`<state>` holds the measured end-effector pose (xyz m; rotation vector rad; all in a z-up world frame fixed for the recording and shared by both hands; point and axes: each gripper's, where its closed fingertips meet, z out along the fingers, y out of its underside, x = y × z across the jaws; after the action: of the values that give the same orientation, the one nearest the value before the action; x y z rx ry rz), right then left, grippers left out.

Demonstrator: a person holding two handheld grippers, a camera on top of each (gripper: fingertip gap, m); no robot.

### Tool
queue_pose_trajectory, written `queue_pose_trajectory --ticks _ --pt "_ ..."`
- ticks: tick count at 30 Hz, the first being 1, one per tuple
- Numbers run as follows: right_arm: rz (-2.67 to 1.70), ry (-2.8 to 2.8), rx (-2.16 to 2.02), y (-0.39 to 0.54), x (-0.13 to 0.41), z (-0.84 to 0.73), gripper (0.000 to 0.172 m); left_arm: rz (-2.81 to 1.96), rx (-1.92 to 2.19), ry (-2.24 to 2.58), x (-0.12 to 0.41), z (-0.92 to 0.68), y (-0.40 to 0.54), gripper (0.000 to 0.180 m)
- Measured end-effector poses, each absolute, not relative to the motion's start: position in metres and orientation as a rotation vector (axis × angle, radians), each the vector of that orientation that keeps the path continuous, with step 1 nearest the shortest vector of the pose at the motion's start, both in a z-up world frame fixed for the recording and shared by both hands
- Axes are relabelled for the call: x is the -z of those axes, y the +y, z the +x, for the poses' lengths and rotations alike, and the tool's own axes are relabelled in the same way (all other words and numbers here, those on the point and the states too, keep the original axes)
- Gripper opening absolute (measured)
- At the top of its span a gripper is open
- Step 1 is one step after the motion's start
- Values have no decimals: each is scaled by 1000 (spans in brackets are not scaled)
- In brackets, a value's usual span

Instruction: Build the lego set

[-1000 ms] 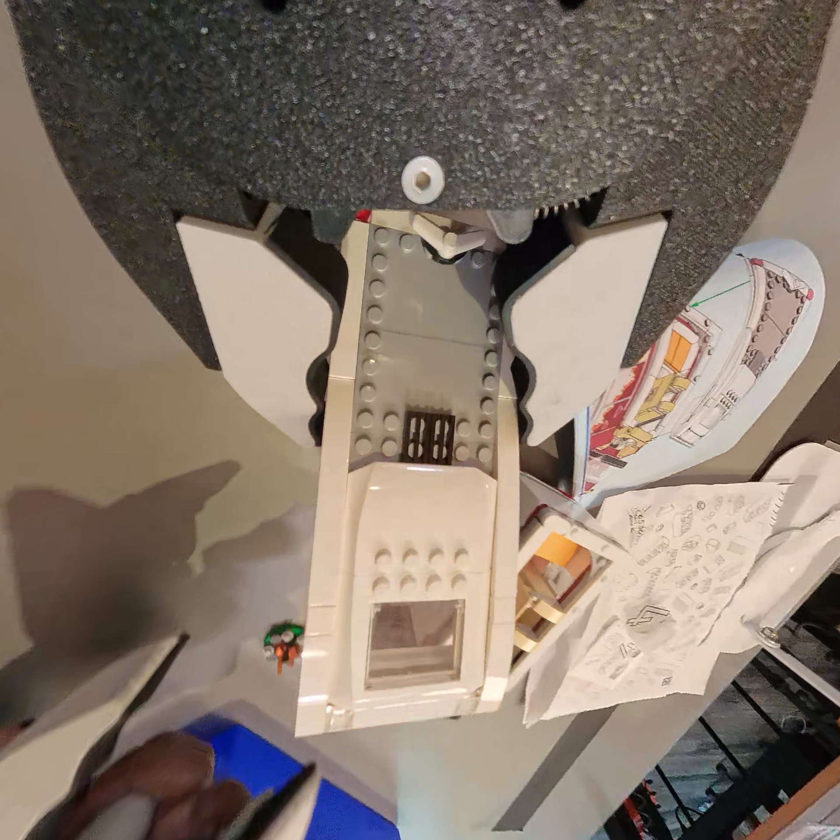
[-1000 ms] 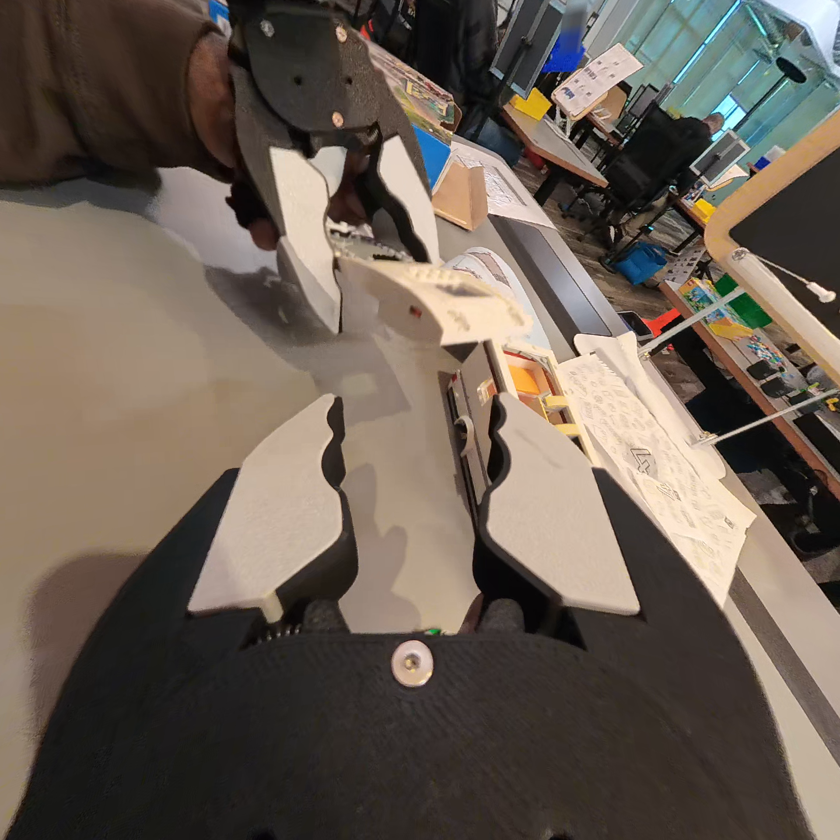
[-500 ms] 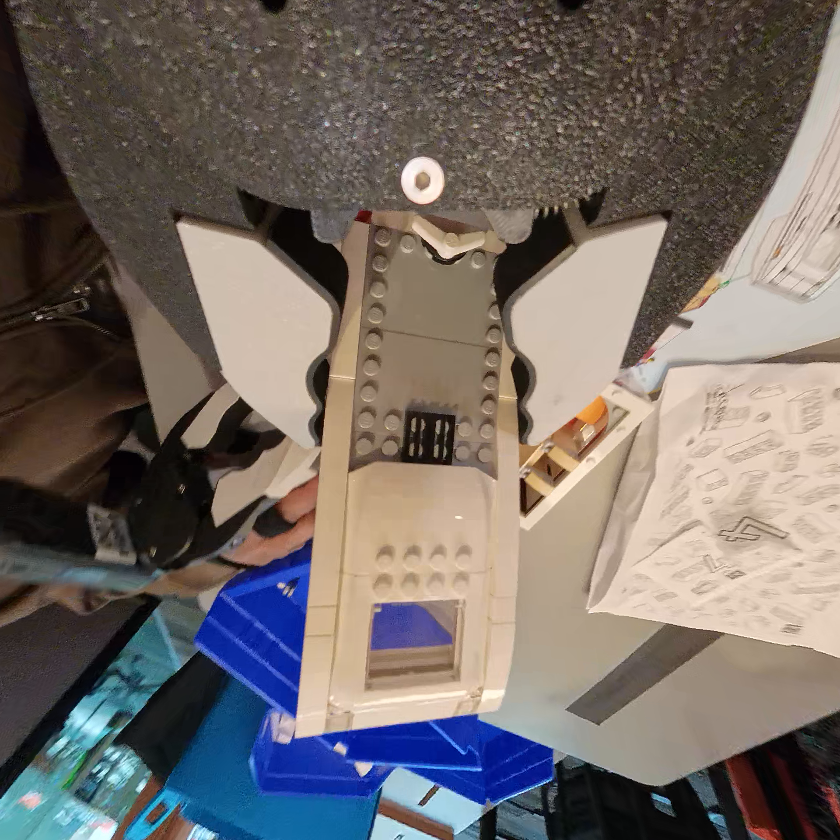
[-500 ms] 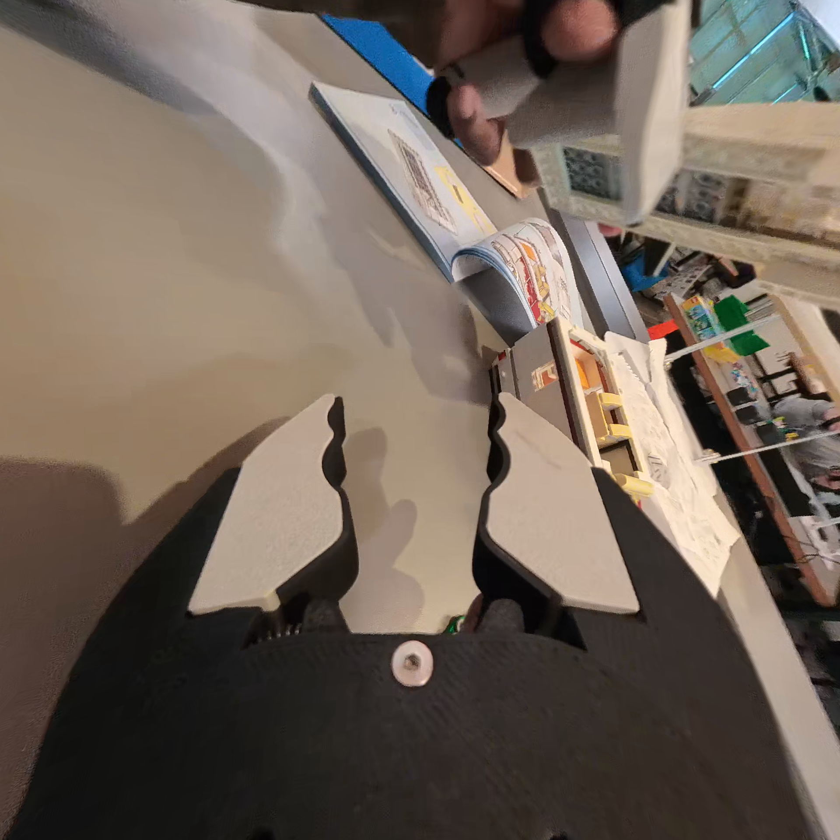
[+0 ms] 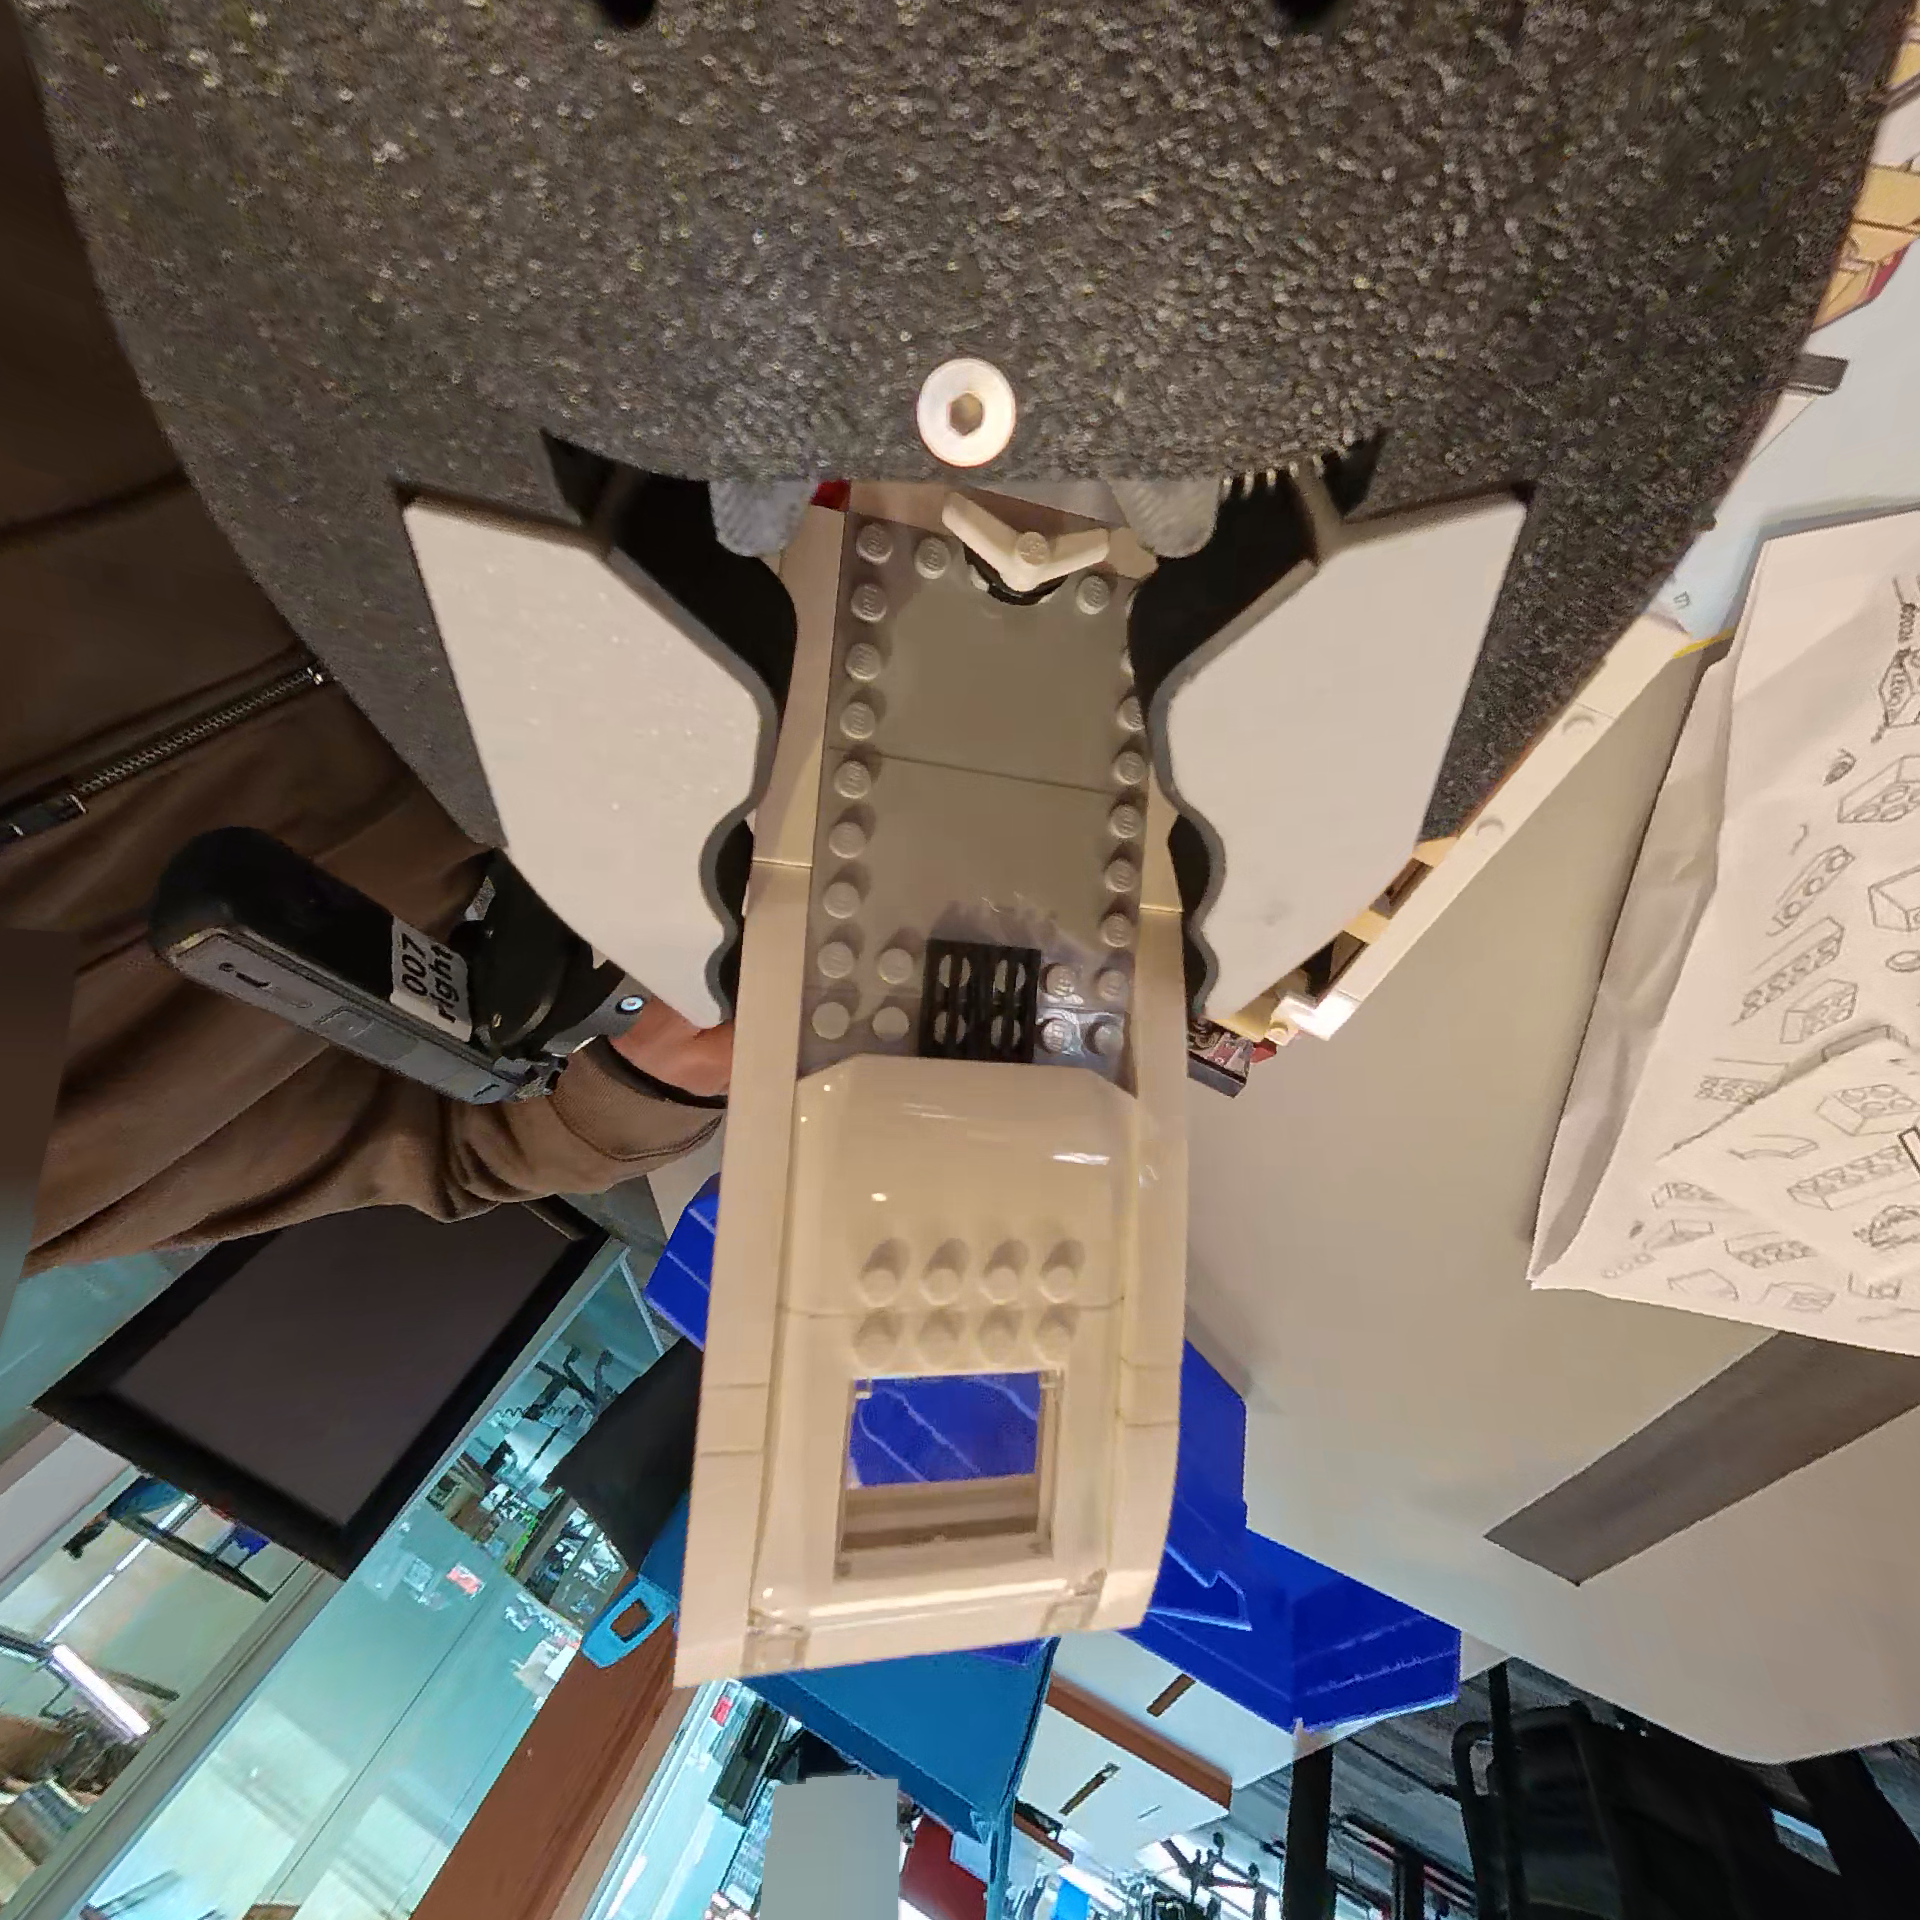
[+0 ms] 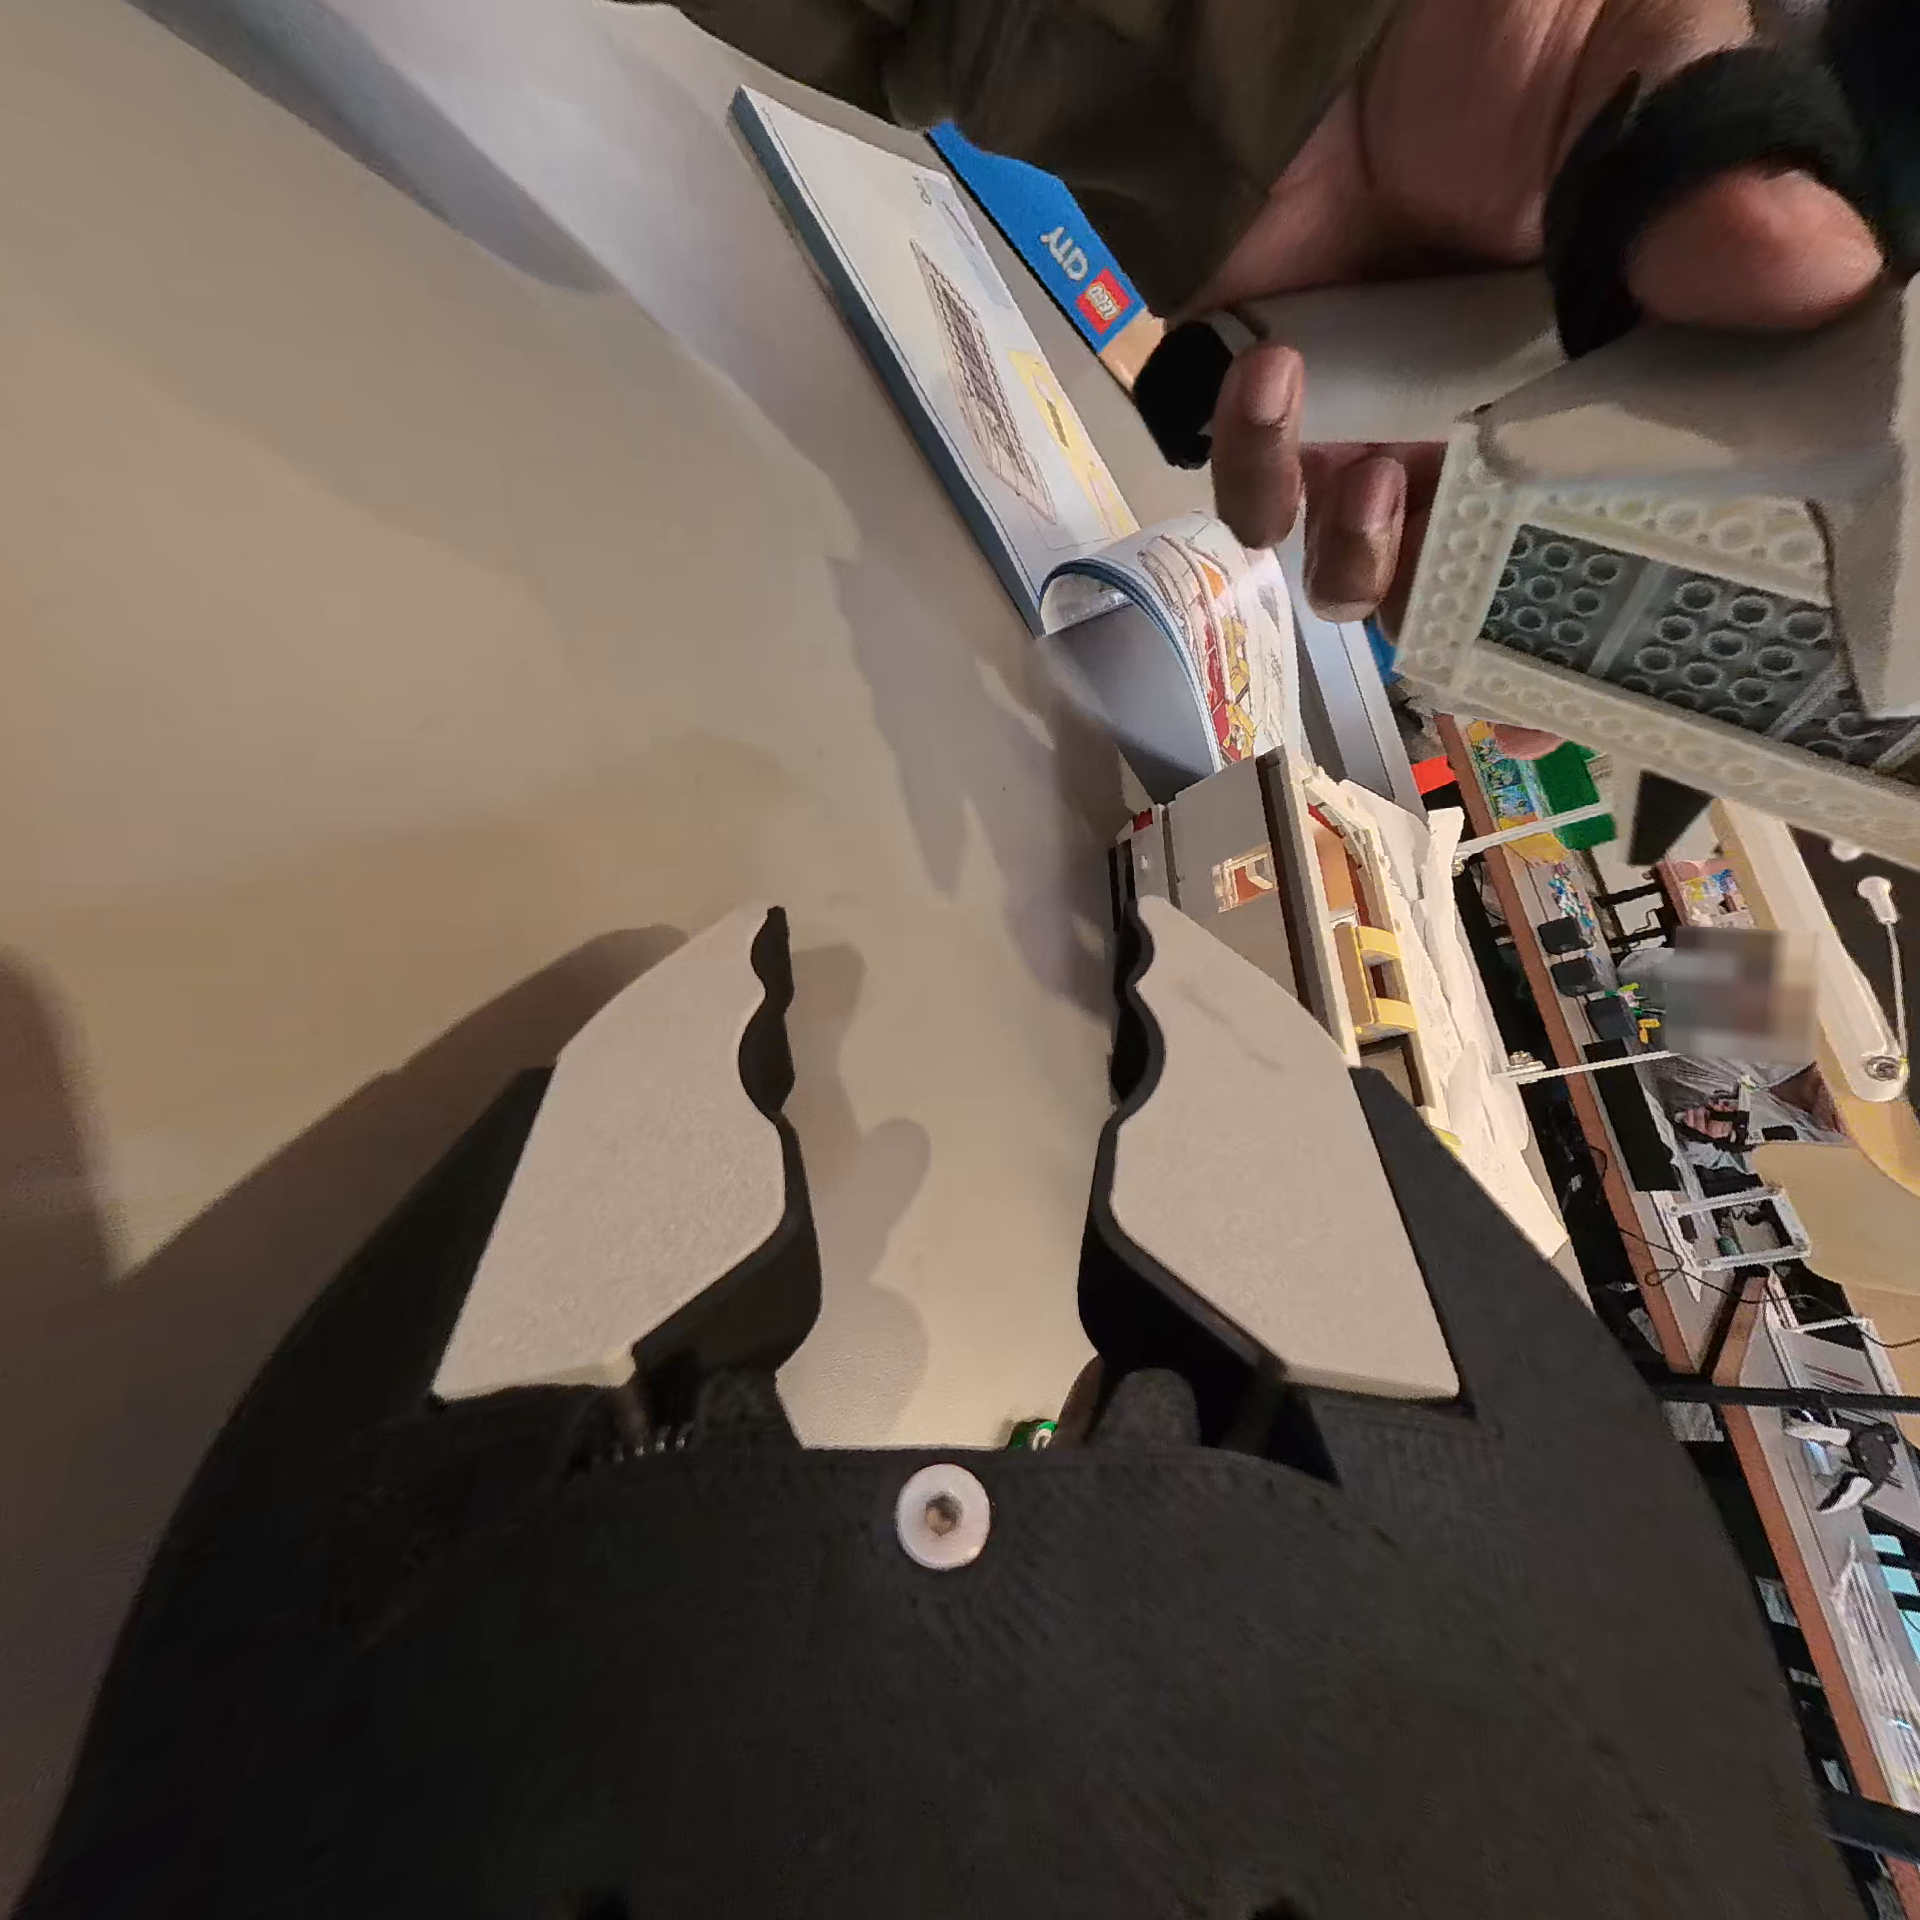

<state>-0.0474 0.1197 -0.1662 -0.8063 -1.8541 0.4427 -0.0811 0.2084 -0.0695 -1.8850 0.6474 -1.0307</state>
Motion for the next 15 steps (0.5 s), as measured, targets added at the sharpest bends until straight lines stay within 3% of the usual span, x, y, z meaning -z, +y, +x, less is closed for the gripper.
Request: queue_pose_trajectory --ticks 15 --pt "-819 -1859 -438 122 169 -48 60 -1863 1034 720 70 -77 216 80"
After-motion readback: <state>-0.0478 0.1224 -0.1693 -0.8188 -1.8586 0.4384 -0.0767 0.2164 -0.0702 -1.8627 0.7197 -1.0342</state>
